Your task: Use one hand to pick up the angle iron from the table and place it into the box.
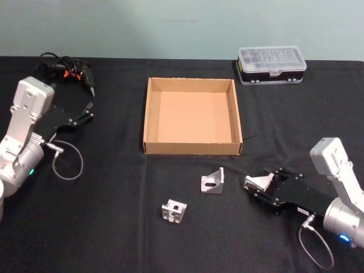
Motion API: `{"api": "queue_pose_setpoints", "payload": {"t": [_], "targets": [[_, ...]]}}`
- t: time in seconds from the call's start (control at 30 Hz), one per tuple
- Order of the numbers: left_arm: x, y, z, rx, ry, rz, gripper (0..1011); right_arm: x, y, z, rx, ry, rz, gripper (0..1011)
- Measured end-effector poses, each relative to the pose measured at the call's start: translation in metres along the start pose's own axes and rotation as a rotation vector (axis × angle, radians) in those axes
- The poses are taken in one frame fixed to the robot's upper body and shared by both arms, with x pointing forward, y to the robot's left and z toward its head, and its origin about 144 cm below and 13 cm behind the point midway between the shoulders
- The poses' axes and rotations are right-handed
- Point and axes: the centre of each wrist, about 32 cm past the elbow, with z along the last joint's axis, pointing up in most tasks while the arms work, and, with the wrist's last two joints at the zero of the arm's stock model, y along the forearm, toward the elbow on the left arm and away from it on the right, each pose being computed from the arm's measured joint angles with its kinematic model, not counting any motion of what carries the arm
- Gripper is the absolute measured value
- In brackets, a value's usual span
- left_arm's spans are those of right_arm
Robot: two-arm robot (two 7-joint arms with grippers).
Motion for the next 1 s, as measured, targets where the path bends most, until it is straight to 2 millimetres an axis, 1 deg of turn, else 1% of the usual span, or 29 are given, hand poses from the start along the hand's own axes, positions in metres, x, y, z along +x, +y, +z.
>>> {"api": "queue_pose_setpoints", "payload": {"t": [0.07, 0.53, 0.73, 0.97, 1.0], "targets": [[0.0, 0.0, 0.0, 0.0, 0.0, 0.0, 1011, 0.0, 0.0, 0.0, 0.0, 0.0, 0.0, 562], [0.0, 0.0, 0.0, 0.0, 0.0, 0.0, 1011, 0.0, 0.0, 0.0, 0.001, -0.001, 0.0, 562], [0.0, 0.0, 0.0, 0.0, 0.0, 0.0, 1011, 0.001, -0.005, 0.004, 0.094, -0.013, 0.002, 561], [0.0, 0.0, 0.0, 0.0, 0.0, 0.0, 1011, 0.008, -0.009, 0.023, 0.2, -0.026, 0.002, 561], [0.0, 0.0, 0.0, 0.0, 0.0, 0.0, 1011, 0.011, -0.008, 0.032, 0.231, -0.02, -0.001, 561]]}}
